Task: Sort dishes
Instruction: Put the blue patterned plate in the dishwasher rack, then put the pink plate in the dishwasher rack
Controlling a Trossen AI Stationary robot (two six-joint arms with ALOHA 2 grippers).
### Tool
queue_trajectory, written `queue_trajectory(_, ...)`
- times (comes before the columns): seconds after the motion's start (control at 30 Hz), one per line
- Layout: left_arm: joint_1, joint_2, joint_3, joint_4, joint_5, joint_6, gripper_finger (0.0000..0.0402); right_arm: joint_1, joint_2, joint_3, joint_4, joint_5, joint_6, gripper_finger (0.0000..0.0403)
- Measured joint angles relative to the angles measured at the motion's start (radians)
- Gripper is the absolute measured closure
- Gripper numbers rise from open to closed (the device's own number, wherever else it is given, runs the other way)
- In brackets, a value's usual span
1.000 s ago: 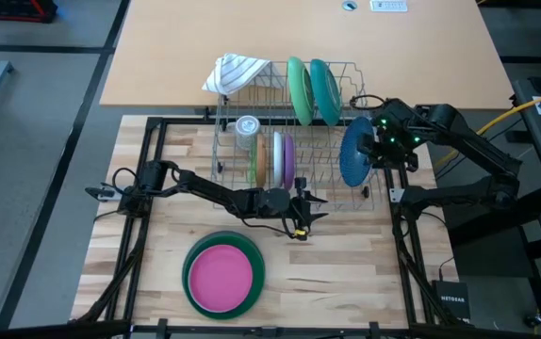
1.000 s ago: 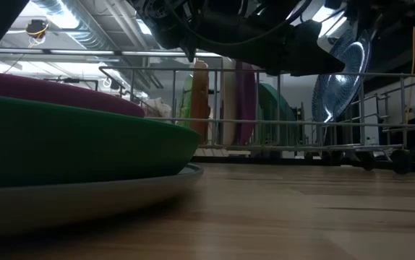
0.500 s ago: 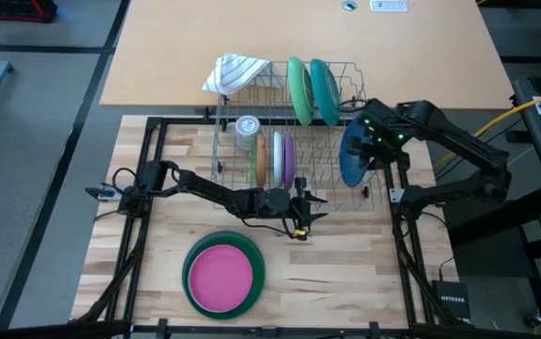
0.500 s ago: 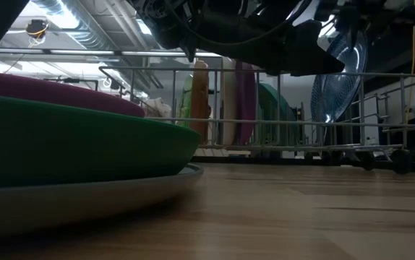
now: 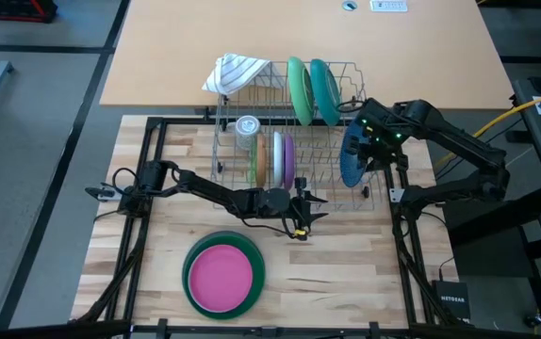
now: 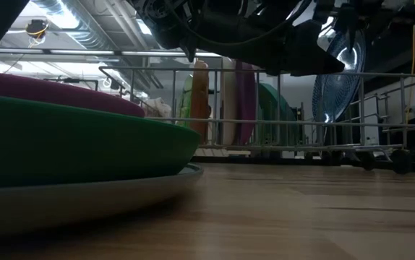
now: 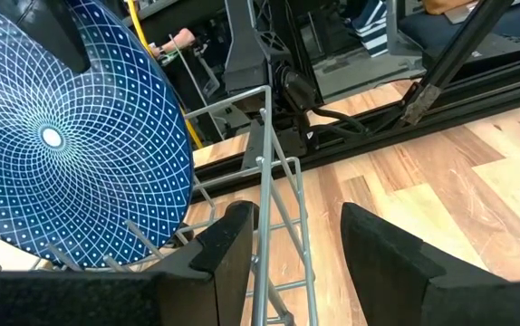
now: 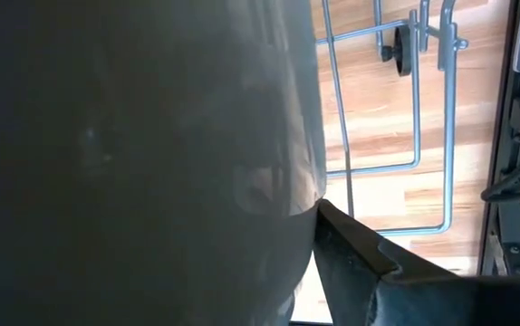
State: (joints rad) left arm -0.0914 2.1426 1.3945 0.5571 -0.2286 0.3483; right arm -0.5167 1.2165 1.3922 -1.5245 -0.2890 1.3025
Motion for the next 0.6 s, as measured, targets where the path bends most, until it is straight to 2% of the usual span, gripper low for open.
queue_trajectory(0.4, 0.000, 0.000, 0.000, 0.000, 0.000, 0.000, 0.0245, 0.003, 0.040, 0.000, 0.001, -0.001, -0.051, 0.0300)
queue_trajectory(0.6, 0.000, 0.000, 0.000, 0.000, 0.000, 0.000, 0.0245, 0.069, 0.046, 0.002, 0.000, 0.097, -0.053, 0.0301)
